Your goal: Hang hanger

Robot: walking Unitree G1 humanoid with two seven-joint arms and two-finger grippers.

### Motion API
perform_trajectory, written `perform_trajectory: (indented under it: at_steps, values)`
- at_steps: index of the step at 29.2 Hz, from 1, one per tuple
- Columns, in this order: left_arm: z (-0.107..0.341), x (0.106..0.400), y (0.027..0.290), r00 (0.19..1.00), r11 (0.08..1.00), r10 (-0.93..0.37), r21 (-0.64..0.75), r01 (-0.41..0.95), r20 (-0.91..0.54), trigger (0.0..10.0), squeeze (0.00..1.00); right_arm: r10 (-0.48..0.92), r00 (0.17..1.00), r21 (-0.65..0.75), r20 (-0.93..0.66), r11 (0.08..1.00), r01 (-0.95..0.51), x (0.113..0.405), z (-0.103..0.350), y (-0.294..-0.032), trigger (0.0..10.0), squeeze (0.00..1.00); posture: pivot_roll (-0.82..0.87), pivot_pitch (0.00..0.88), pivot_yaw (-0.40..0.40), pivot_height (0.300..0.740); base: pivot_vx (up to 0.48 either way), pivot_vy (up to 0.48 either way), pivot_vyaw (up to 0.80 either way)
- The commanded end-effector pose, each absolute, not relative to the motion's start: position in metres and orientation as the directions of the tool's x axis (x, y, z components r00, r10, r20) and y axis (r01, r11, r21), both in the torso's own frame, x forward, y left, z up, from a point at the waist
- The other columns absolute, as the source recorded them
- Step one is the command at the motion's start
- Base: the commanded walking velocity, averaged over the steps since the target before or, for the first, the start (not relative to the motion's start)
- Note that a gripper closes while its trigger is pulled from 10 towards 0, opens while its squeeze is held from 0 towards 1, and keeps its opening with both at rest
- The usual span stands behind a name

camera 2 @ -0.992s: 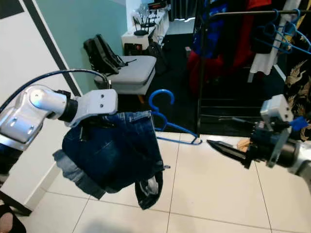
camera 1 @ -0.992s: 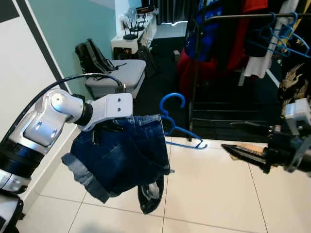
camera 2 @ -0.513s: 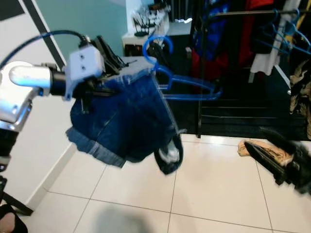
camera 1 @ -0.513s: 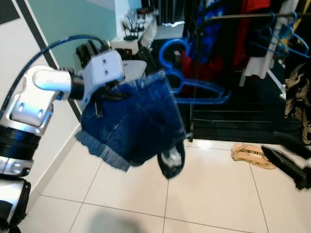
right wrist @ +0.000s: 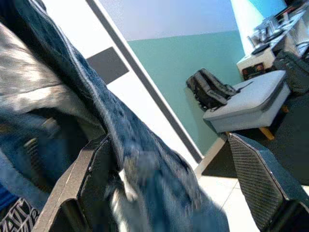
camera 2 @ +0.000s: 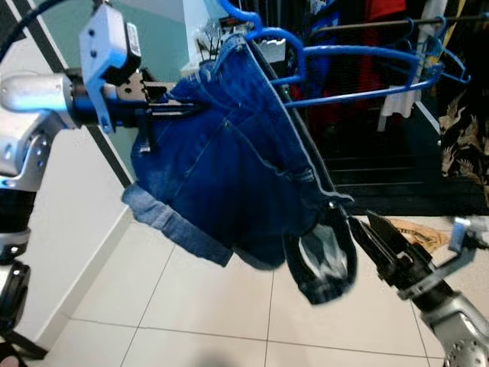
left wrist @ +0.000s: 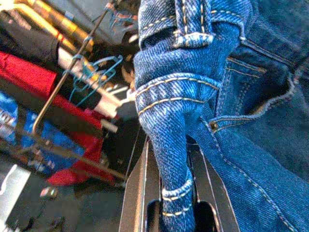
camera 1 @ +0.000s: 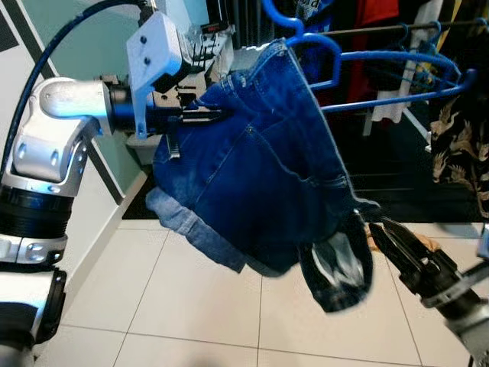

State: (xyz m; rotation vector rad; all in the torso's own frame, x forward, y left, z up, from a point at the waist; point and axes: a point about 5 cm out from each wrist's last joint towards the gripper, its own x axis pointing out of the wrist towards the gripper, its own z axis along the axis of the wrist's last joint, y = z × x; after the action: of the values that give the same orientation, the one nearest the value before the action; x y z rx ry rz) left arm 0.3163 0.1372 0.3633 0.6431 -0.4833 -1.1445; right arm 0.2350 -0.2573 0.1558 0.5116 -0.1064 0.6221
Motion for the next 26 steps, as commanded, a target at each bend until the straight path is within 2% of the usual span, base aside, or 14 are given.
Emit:
perform_trajectory:
  at_steps: [1, 2, 5, 9, 10, 12, 14, 16, 17, 19, 20, 21, 22, 26]
  values:
    - [0.376, 0.310, 0.136, 0.321, 0.278, -0.944, 0.703, 0.654, 0.074, 0.0, 0.00, 0.554, 0.814, 0.429, 0.175, 0.701, -0.569, 0.243, 0.149, -0.246, 10.0, 0.00, -0.04, 0.000, 0.096, 0.740, 0.000, 0.000, 0.00]
    - [0.376, 0.310, 0.136, 0.321, 0.278, -0.944, 0.703, 0.654, 0.074, 0.0, 0.00, 0.554, 0.814, 0.429, 0.175, 0.701, -0.569, 0.243, 0.149, -0.246, 10.0, 0.00, -0.04, 0.000, 0.096, 0.740, 0.000, 0.000, 0.00]
    - [0.379, 0.305, 0.129, 0.285, 0.263, -0.954, 0.705, 0.659, 0.089, 0.0, 0.00, 0.603, 0.796, 0.386, 0.046, 0.725, -0.571, 0.252, 0.146, -0.231, 10.0, 0.00, -0.03, 0.000, 0.091, 0.740, 0.000, 0.000, 0.00]
    - [0.379, 0.305, 0.129, 0.285, 0.263, -0.954, 0.705, 0.659, 0.089, 0.0, 0.00, 0.603, 0.796, 0.386, 0.046, 0.725, -0.571, 0.252, 0.146, -0.231, 10.0, 0.00, -0.03, 0.000, 0.091, 0.740, 0.000, 0.000, 0.00]
    - [0.382, 0.303, 0.128, 0.272, 0.264, -0.957, 0.705, 0.658, 0.104, 0.0, 0.00, 0.610, 0.791, 0.354, -0.046, 0.751, -0.558, 0.254, 0.141, -0.228, 10.0, 0.00, -0.03, 0.000, 0.090, 0.740, 0.000, 0.000, 0.00]
    - [0.382, 0.303, 0.128, 0.272, 0.264, -0.957, 0.705, 0.658, 0.104, 0.0, 0.00, 0.610, 0.791, 0.354, -0.046, 0.751, -0.558, 0.254, 0.141, -0.228, 10.0, 0.00, -0.03, 0.000, 0.090, 0.740, 0.000, 0.000, 0.00]
    - [0.385, 0.304, 0.130, 0.281, 0.277, -0.953, 0.708, 0.650, 0.114, 0.0, 0.00, 0.593, 0.779, 0.299, -0.203, 0.795, -0.527, 0.249, 0.133, -0.235, 10.0, 0.00, -0.04, 0.000, 0.090, 0.740, 0.000, 0.000, 0.00]
    - [0.385, 0.304, 0.130, 0.281, 0.277, -0.953, 0.708, 0.650, 0.114, 0.0, 0.00, 0.593, 0.779, 0.299, -0.203, 0.795, -0.527, 0.249, 0.133, -0.235, 10.0, 0.00, -0.04, 0.000, 0.090, 0.740, 0.000, 0.000, 0.00]
    - [0.384, 0.306, 0.132, 0.293, 0.284, -0.949, 0.707, 0.648, 0.113, 0.0, 0.00, 0.576, 0.779, 0.282, -0.246, 0.812, -0.511, 0.246, 0.131, -0.241, 9.3, 0.00, -0.04, 0.000, 0.091, 0.740, 0.000, 0.000, 0.00]
    - [0.383, 0.308, 0.134, 0.304, 0.291, -0.946, 0.705, 0.647, 0.112, 0.0, 0.00, 0.561, 0.784, 0.274, -0.266, 0.824, -0.496, 0.244, 0.131, -0.245, 9.3, 0.00, -0.04, 0.000, 0.092, 0.740, 0.000, 0.000, 0.00]
    - [0.382, 0.310, 0.136, 0.317, 0.299, -0.942, 0.702, 0.646, 0.110, 0.0, 0.00, 0.534, 0.800, 0.273, -0.275, 0.841, -0.467, 0.243, 0.133, -0.252, 1.0, 0.00, -0.04, 0.000, 0.094, 0.740, 0.000, 0.000, 0.00]
    - [0.382, 0.310, 0.136, 0.317, 0.299, -0.942, 0.702, 0.646, 0.110, 0.0, 0.00, 0.534, 0.800, 0.273, -0.275, 0.841, -0.467, 0.243, 0.133, -0.252, 1.0, 0.00, -0.04, 0.000, 0.094, 0.740, 0.000, 0.000, 0.00]
    - [0.381, 0.312, 0.138, 0.328, 0.308, -0.938, 0.699, 0.646, 0.110, 0.0, 0.00, 0.510, 0.812, 0.274, -0.284, 0.855, -0.441, 0.242, 0.133, -0.257, 0.0, 0.00, -0.04, 0.000, 0.095, 0.740, 0.000, 0.000, 0.00]
    - [0.380, 0.313, 0.139, 0.340, 0.317, -0.934, 0.695, 0.645, 0.109, 0.0, 0.00, 0.485, 0.823, 0.273, -0.296, 0.869, -0.414, 0.242, 0.134, -0.262, 0.0, 0.00, -0.04, 0.000, 0.095, 0.740, 0.000, 0.000, 0.00]
